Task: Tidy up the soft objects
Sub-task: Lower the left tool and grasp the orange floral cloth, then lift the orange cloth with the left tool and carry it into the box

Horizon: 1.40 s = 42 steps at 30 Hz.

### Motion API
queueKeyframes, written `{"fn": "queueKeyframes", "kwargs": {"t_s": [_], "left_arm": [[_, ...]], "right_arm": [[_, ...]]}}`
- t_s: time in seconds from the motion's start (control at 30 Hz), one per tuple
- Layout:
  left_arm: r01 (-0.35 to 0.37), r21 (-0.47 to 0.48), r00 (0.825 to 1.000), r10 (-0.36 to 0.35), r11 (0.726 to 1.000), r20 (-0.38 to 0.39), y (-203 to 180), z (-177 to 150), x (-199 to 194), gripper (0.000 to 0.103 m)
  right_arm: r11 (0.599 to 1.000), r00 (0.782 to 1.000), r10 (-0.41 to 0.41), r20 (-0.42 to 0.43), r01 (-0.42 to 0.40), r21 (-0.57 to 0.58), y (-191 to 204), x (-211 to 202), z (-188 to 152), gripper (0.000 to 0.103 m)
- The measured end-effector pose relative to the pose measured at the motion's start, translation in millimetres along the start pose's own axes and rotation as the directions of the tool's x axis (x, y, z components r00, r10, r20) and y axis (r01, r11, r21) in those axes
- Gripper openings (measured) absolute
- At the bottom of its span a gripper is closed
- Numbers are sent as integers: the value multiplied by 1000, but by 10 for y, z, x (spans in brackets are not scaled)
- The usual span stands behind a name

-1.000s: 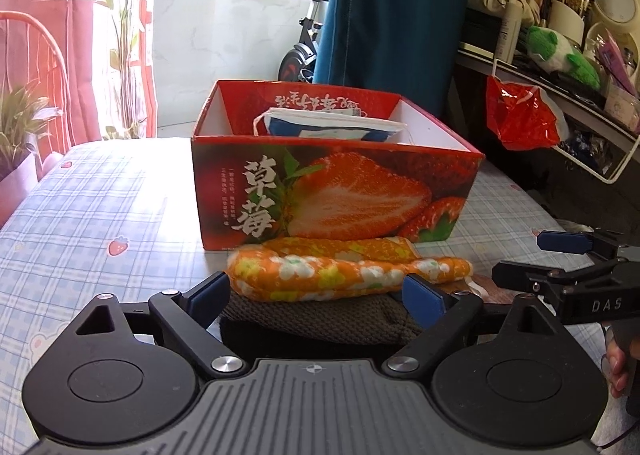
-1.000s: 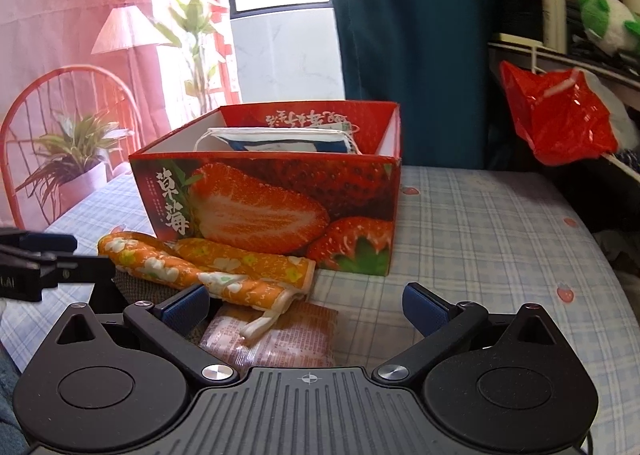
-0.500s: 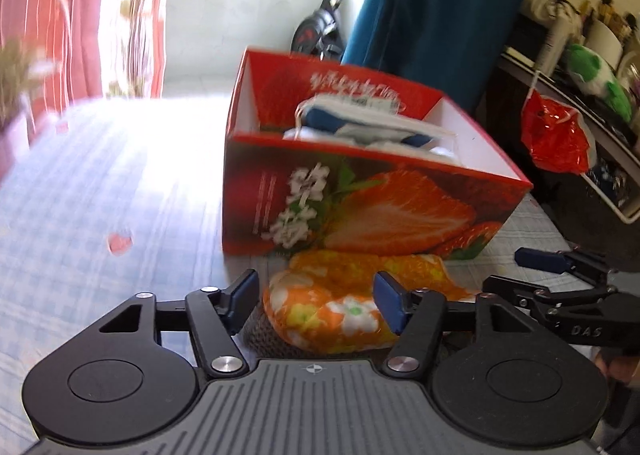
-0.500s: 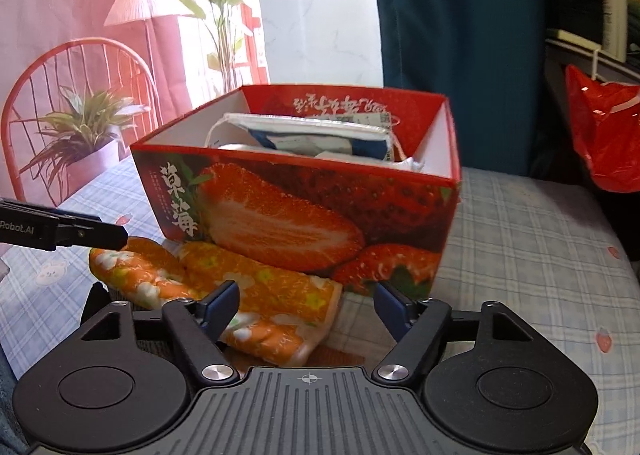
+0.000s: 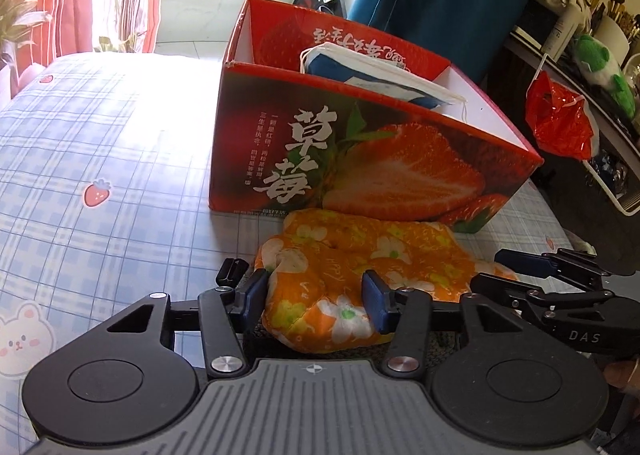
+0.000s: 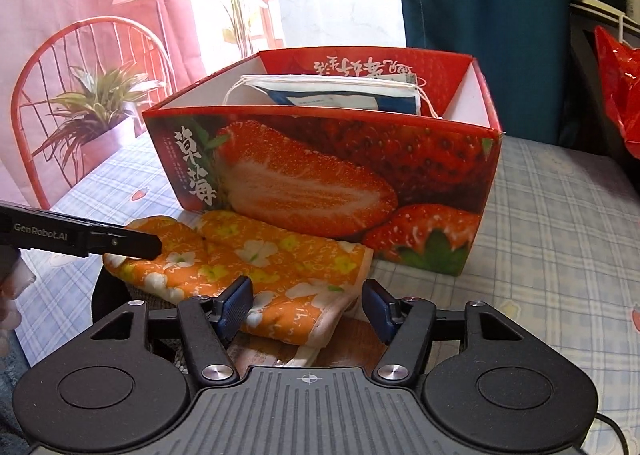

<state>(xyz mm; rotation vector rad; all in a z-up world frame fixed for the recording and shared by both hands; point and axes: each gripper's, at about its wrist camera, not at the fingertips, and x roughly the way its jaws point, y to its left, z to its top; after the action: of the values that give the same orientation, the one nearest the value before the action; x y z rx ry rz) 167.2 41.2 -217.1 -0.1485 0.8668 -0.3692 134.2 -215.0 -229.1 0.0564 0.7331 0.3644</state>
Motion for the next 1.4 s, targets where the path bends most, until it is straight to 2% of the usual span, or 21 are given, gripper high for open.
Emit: {"fn": "queueKeyframes", "kwargs": {"t_s": [0.2, 0.4, 0.47, 0.5, 0.57, 0.67, 1.0, 1.23, 1.4], "left_arm": [[-2, 8, 1000, 2, 1000, -4, 6, -84, -8, 53], [5, -9, 1000, -5, 1000, 2, 43, -134, 44, 53], [11, -12, 1000, -10, 1000, 3, 64, -138, 58, 52], [1, -5, 1000, -1, 1000, 7, 58, -140, 42, 41], [-31, 6, 999, 31, 999, 24, 51, -138, -31, 23], [-22, -12, 998, 23, 1000, 51, 79, -103, -118, 17], [-23, 27, 988, 18, 999, 156, -55, -104, -521, 15], [-22, 89, 962, -3, 996, 273, -225, 32, -935, 15], [-21, 102, 942, -14, 995, 336, -375, 202, -1059, 15]], "right_arm": [[1000, 1000, 22, -16, -22, 4, 12, -23, -9, 58], [997, 999, 46, -28, -45, 60, -46, 31, -23, 54], [997, 998, 59, -25, -57, 53, -40, 28, -13, 45], [998, 998, 54, -24, -53, 39, -18, 23, -5, 41], [999, 999, 48, -14, -48, 5, 33, -3, 12, 24], [998, 999, 34, 12, -33, -44, 107, -65, 47, 12], [994, 992, 70, 105, -60, -96, 202, -442, 149, 10], [989, 979, 94, 182, -71, -128, 232, -810, 300, 10], [985, 970, 96, 225, -60, -161, 236, -983, 495, 10]]}}
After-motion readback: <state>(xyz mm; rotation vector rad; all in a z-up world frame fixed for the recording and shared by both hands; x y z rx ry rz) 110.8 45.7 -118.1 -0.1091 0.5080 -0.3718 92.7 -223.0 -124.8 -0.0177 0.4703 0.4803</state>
